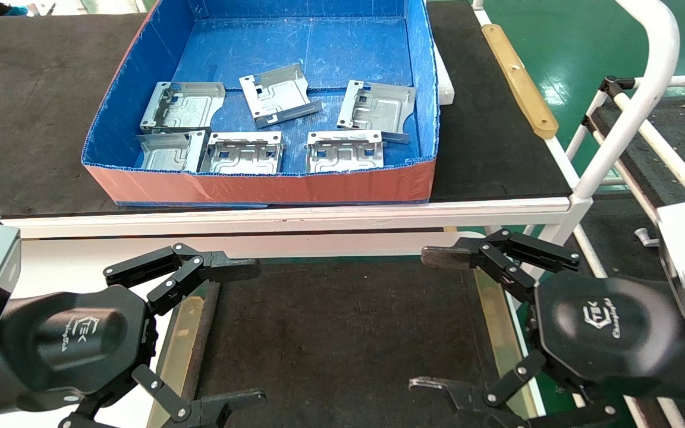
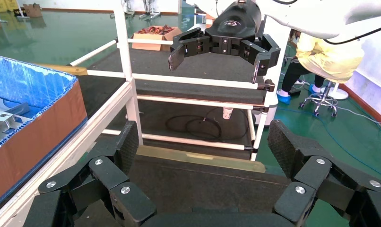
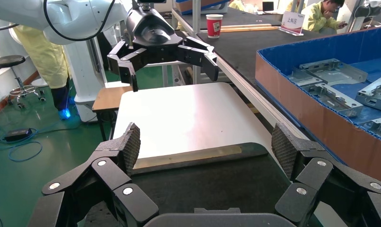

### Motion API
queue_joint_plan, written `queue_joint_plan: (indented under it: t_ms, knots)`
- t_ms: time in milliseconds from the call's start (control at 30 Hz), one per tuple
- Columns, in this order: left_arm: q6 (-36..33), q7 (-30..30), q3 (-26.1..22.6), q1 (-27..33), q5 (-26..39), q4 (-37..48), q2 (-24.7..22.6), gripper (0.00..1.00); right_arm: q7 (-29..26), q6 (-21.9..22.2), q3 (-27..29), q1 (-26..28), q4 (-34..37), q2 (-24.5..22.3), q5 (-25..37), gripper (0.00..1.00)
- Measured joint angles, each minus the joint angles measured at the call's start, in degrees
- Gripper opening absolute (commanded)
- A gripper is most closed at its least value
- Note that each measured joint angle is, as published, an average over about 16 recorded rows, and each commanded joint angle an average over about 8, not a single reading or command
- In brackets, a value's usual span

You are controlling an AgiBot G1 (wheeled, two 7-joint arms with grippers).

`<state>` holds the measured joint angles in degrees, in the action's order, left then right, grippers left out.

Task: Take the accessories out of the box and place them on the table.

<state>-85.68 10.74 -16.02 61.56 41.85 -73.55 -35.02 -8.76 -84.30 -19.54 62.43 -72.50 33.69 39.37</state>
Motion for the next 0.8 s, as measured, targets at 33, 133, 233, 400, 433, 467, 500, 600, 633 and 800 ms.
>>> queue_joint_plan:
  t_ms: [33,133,233,400,433,467,500,600,633,800]
  knots:
    - [0.00,0.00,0.00,0.00,0.00,0.00,0.00,1.00,0.00,0.00,0.00,0.00,0.00,0.00,0.00,1.00]
    - [0.00,0.00,0.00,0.00,0.00,0.00,0.00,1.00,0.00,0.00,0.00,0.00,0.00,0.00,0.00,1.00]
    - [0.00,0.00,0.00,0.00,0.00,0.00,0.00,1.00,0.00,0.00,0.00,0.00,0.00,0.00,0.00,1.00]
    - [0.00,0.00,0.00,0.00,0.00,0.00,0.00,1.00,0.00,0.00,0.00,0.00,0.00,0.00,0.00,1.00]
    - [0.00,0.00,0.00,0.00,0.00,0.00,0.00,1.00,0.00,0.00,0.00,0.00,0.00,0.00,0.00,1.00]
    - [0.00,0.00,0.00,0.00,0.00,0.00,0.00,1.00,0.00,0.00,0.00,0.00,0.00,0.00,0.00,1.00]
    - [0.01,-0.01,0.00,0.01,0.01,0.00,0.00,1.00,0.00,0.00,0.00,0.00,0.00,0.00,0.00,1.00]
    - [0.16,-0.05,-0.01,0.08,0.16,0.05,-0.03,1.00,0.00,0.00,0.00,0.00,0.00,0.00,0.00,1.00]
    - [0.30,-0.02,-0.04,0.14,0.28,0.09,-0.06,1.00,0.00,0.00,0.00,0.00,0.00,0.00,0.00,1.00]
    - [1.65,0.43,-0.32,0.98,1.44,0.45,-0.46,1.00,0.00,0.00,0.00,0.00,0.01,0.00,0.00,1.00]
